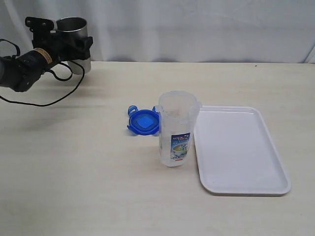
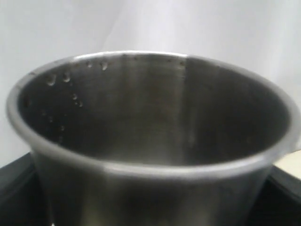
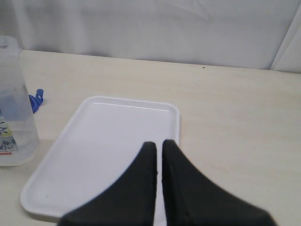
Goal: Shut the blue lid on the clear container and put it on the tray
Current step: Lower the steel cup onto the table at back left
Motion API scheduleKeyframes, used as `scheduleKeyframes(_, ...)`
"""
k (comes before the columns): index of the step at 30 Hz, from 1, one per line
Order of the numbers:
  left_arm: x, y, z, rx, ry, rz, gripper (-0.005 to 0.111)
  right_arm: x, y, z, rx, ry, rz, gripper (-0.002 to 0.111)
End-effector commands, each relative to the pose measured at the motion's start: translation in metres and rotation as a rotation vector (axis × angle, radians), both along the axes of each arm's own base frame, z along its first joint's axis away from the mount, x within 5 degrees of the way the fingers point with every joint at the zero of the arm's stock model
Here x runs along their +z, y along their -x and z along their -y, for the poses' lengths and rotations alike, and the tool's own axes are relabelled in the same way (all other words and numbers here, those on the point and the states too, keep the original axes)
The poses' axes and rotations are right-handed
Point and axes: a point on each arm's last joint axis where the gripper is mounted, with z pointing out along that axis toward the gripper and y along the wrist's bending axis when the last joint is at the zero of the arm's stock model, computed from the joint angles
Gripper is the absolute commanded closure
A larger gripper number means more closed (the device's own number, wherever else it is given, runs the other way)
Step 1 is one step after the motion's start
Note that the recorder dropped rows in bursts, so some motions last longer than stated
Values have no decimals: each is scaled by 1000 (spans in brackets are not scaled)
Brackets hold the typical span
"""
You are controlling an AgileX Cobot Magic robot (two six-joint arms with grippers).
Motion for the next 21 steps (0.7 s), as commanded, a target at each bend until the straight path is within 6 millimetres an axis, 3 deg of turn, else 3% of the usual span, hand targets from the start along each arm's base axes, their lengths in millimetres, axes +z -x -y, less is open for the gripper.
scheduleKeyframes(1,10,-3,3,-16,35,76,107,1,0,0,-1,4,15,104)
scheduleKeyframes(11,-18,-2,3,-13,37,24,107,1,0,0,-1,4,15,104)
scheduleKeyframes(21,-20,-2,3,-12,38,20,107,1,0,0,-1,4,15,104)
